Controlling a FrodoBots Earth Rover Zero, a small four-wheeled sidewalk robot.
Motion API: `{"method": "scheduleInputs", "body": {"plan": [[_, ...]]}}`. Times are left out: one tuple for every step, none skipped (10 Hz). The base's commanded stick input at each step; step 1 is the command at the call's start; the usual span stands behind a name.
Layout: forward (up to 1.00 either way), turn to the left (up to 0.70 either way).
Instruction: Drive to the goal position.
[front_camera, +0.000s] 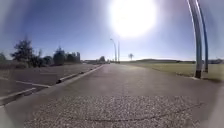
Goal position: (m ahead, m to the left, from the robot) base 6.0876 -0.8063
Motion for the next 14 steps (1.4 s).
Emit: {"method": "scheduleInputs", "body": {"plan": [[1.0,0.0],[1.0,0.0],[1.0,0.0],[1.0,0.0],[1.0,0.0],[1.0,0.0],[1.0,0.0],[1.0,0.0],[1.0,0.0],[1.0,0.0],[1.0,0.0],[1.0,0.0],[1.0,0.0],[1.0,0.0]]}}
